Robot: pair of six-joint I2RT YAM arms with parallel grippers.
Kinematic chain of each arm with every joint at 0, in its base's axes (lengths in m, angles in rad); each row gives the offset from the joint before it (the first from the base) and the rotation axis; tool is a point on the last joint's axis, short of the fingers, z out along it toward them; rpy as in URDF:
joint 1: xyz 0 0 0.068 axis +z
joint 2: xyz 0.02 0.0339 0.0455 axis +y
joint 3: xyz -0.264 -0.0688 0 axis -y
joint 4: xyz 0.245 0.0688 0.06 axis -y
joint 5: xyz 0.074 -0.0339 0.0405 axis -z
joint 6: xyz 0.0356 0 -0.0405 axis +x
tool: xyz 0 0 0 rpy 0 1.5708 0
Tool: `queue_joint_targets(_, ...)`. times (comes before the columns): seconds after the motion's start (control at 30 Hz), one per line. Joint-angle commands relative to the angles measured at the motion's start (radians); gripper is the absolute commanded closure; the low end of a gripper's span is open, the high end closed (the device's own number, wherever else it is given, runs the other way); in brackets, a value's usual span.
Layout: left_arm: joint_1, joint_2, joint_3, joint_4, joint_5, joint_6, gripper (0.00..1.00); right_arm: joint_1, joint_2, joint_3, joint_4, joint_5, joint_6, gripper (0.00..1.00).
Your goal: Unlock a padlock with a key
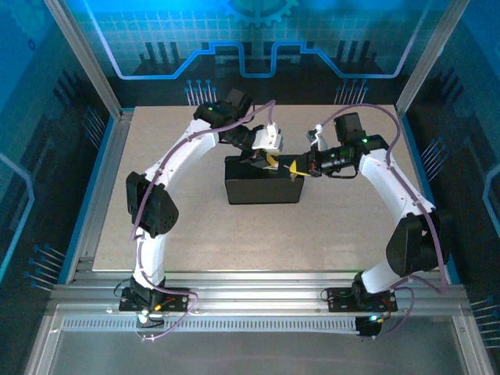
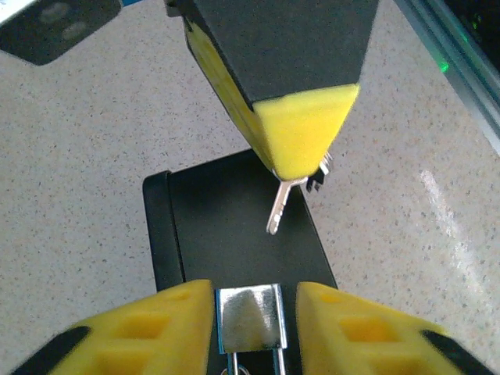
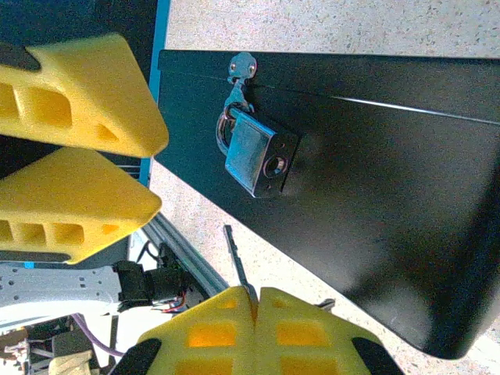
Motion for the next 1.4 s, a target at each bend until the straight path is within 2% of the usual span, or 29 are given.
queue_joint_targets(0.0,0.009,0.031,0.054,-0.061,0.015,0.013,0.57,-0.022,-0.005,0.027,-0.032,-0.004,-0.02,0.99)
queue_joint_targets(0.13,0.007,0.078,0.077,-0.092,0.005,0.011,0.49,-0.026,0.0,0.022,-0.033,-0.007,-0.024,0.99)
queue_joint_targets(0.4,0.003,0.169,0.148,-0.114,-0.042,-0.01,0.47,-0.026,0.005,0.026,-0.029,-0.015,-0.027,0.99)
queue_joint_targets(0.53,-0.002,0.182,0.15,-0.127,-0.063,-0.01,0.5,-0.026,0.004,0.023,-0.029,-0.015,-0.028,0.99)
queue_joint_targets(0.7,-0.001,0.187,0.146,-0.153,-0.088,-0.007,0.64,-0.028,0.009,0.026,-0.029,-0.019,-0.031,0.99)
queue_joint_targets(0.83,-0.006,0.189,0.144,-0.159,-0.096,-0.025,0.61,-0.027,0.01,0.031,-0.032,-0.018,-0.035,0.99)
queue_joint_targets(0.9,-0.017,0.19,0.144,-0.163,-0.13,-0.035,0.57,-0.027,0.011,0.031,-0.034,-0.017,-0.036,0.99)
queue_joint_targets(0.97,-0.031,0.195,0.143,-0.168,-0.17,-0.038,0.57,-0.029,0.013,0.031,-0.034,-0.019,-0.036,0.99)
queue_joint_targets(1.1,-0.038,0.207,0.141,-0.182,-0.172,-0.038,0.64,-0.028,0.01,0.031,-0.035,-0.02,-0.04,0.99)
queue_joint_targets(1.37,-0.037,0.182,0.104,-0.132,-0.16,-0.055,0.88,-0.031,0.002,0.025,-0.041,-0.015,-0.051,0.99)
